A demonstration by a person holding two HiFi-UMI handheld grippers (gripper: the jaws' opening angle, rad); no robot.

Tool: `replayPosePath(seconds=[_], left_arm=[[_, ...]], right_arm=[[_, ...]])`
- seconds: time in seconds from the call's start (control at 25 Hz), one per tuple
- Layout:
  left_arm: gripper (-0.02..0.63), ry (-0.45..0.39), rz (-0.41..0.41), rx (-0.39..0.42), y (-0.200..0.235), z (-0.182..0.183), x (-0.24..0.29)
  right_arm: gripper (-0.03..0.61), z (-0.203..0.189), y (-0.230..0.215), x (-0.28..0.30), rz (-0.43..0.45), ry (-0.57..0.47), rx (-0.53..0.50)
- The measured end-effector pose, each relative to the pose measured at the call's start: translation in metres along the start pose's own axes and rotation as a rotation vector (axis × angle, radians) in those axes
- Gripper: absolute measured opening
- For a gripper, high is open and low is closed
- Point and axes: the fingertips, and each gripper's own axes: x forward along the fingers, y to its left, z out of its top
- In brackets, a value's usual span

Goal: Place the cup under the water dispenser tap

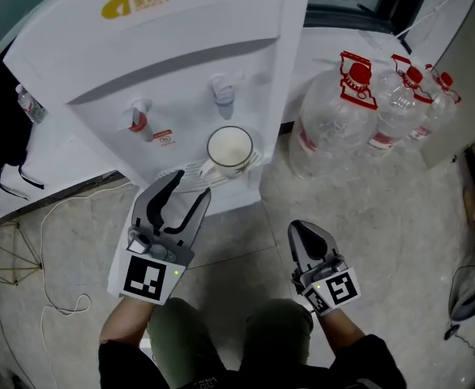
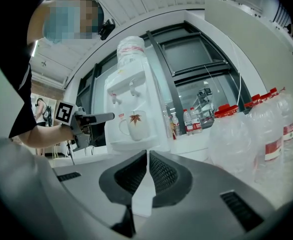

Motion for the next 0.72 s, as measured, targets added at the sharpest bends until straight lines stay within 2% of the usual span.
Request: replayPosePath(seconds=[0.16, 0.24, 0.36, 0.52, 0.72], left_arm=[[0.181, 0.028, -0.009, -0.032, -0.007, -0.011, -0.009], [0.132, 0.043, -0.013, -0.068, -0.010, -0.015, -0.012], [0.097, 0.076, 0.013, -0.117, -0.010, -0.015, -0.014], [0.034, 0.109, 0.026, -0.181, -0.013, -0.004, -0.019], [0.020, 0.149, 0.012, -0.205, -0.019, 0.030, -0.034]], right_arm=[[0.044, 0.014, 0.010, 0.006, 0.035, 0.010, -0.019], [0.044, 0.023, 0.016, 0.008, 0.054, 0.022, -0.025], [0.044, 0.048, 0.023, 0.012, 0.062, 0.010, -0.022], [0.044, 0.079, 0.028, 0.012, 0.048, 0.028, -0.027], [0.044, 0.134, 0.050, 0.006, 0.013, 0.022, -0.035]])
